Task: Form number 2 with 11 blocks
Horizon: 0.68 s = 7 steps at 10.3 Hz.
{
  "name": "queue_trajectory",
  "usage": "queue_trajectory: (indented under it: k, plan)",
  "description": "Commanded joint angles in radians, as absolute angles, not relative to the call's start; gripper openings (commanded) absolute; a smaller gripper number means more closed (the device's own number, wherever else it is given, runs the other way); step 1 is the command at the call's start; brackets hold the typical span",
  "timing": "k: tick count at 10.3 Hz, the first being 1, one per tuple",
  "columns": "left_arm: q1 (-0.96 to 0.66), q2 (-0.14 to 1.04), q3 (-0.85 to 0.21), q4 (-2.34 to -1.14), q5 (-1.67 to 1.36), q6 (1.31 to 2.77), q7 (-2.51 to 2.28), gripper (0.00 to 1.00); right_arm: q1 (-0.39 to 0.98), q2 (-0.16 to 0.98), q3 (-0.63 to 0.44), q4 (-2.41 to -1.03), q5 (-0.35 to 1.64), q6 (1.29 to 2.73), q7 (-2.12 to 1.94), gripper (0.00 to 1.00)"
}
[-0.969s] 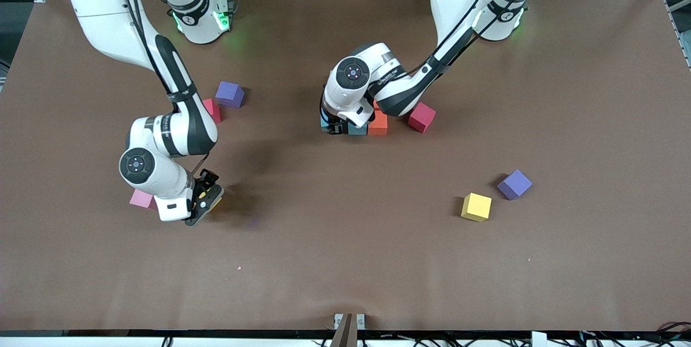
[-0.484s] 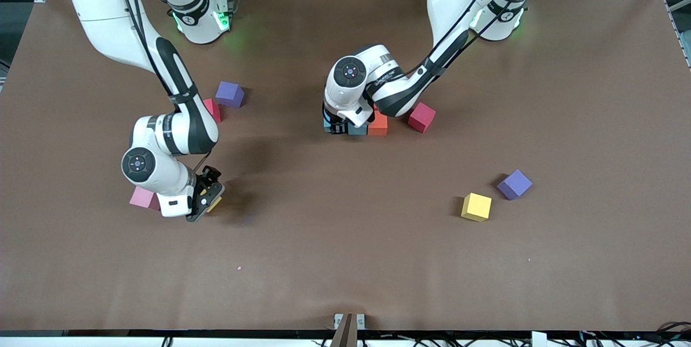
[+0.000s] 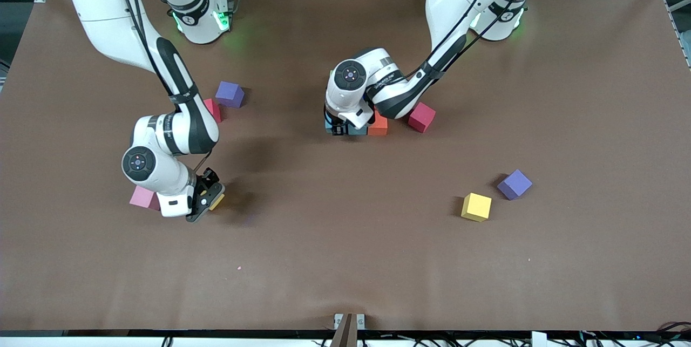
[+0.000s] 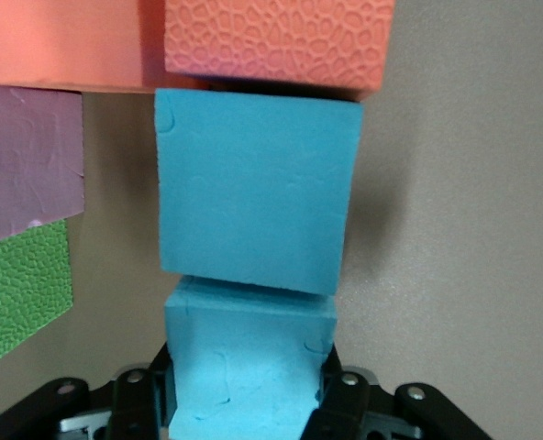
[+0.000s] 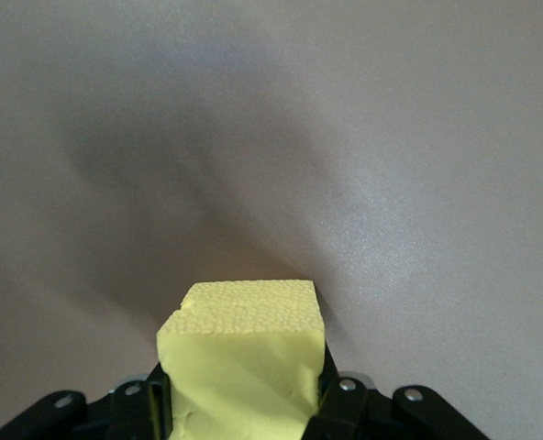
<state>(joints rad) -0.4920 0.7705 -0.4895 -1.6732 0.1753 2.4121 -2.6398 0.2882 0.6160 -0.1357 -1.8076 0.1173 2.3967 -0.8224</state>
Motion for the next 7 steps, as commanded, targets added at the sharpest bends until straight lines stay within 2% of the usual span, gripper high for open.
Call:
queue_trajectory:
  k: [1, 7]
  plan:
    - [-0.499, 0.770, -0.482, -1.683, 0.204, 2.427, -2.663, 0.58, 0.293, 0.595, -0.132, -1.807, 0.137, 2.388, -0.801, 0.34]
    - [-0.494, 0.765, -0.482, -1.689, 0.207, 2.425, -2.657, 0.59, 0.377, 0.583, -0.107, -1.776, 0.138, 2.364, -0.556, 0.40]
